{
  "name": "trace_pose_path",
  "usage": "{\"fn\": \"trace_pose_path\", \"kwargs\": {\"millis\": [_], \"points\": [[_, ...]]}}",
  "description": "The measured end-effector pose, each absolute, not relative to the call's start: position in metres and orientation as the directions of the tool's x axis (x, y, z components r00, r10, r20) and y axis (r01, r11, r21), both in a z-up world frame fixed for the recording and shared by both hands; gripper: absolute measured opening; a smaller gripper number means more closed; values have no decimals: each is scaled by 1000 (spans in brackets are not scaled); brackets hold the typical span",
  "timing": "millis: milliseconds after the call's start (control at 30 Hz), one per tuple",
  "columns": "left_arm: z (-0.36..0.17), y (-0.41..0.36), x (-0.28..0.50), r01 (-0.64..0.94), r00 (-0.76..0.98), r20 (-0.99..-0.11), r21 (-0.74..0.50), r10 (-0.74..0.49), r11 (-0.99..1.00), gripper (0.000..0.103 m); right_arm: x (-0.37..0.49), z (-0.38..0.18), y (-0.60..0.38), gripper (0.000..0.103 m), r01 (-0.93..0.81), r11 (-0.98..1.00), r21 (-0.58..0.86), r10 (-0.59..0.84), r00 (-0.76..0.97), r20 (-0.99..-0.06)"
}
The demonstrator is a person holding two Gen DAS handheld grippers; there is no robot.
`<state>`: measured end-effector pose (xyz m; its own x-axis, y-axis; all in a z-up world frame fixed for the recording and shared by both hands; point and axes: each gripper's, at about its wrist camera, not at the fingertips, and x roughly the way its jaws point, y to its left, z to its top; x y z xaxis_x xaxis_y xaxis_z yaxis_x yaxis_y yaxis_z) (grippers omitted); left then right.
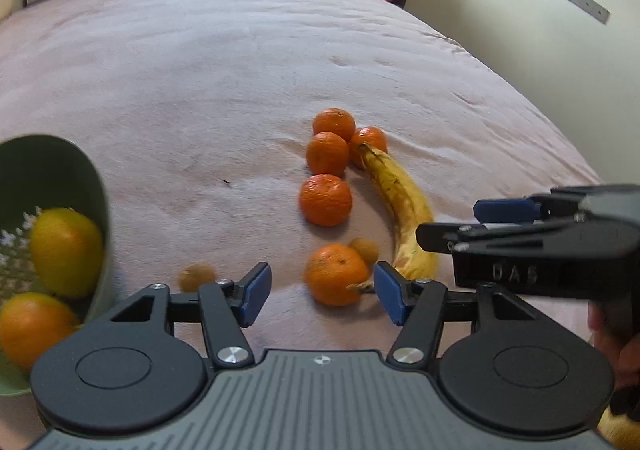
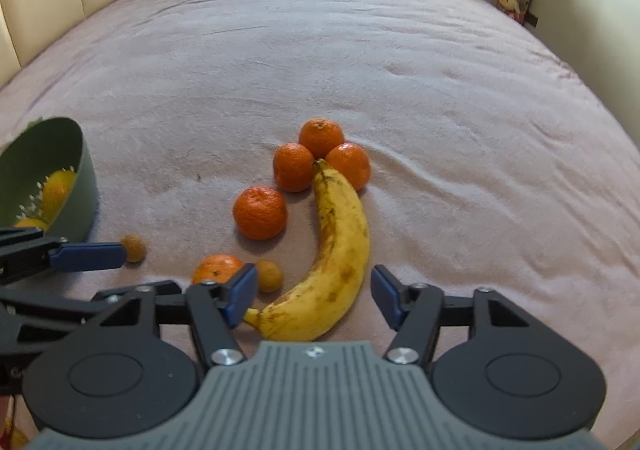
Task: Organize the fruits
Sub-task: 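Grasp a mandarin with the left tool while the right tool grasps another mandarin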
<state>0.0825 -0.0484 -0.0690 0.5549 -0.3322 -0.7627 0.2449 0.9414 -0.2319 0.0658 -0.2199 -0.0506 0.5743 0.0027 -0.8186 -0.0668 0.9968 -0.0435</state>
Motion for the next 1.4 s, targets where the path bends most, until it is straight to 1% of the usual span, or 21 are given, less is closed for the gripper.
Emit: {"fn": "trace_pose_path", "kwargs": {"millis": [67,200,533,567,633,700,833,1000,1200,1400], "points": [[-74,-50,90,220,538,-772,-260,-340,940,69,67,-51,-221,52,-62,996,-72,-22,582,-813],[-89,-55,102,191,484,-805,-286,-344,939,69,72,-52,-230,52,-30,997,-74,-42,590,-806],[-109,-65,119,149,435,-828,-322,-354,935,68,88,-62,-231,51,-58,998,3,36,574,-818],[-110,-65,121,146,430,-829,-325,-356,934,67,90,-63,-231,51,-59,998,8,40,573,-818],[-113,-66,124,138,424,-831,-332,-359,933,57,93,-65,-231,51,-63,998,17,50,571,-820],[-115,-66,127,129,419,-834,-338,-360,932,54,95,-65,-231,51,-66,998,23,57,570,-820],[-114,-63,128,122,409,-834,-353,-371,928,53,99,-66,-228,51,-80,996,29,70,574,-816],[-102,-58,127,117,437,-848,-277,-300,954,52,104,-66,-217,51,-123,991,48,111,579,-808],[-91,-47,125,94,437,-864,-232,-250,968,52,118,-69,-199,51,-176,983,56,148,573,-806],[-84,-37,120,90,429,-866,-240,-256,966,52,135,-86,-189,51,-181,983,35,129,540,-832]]}}
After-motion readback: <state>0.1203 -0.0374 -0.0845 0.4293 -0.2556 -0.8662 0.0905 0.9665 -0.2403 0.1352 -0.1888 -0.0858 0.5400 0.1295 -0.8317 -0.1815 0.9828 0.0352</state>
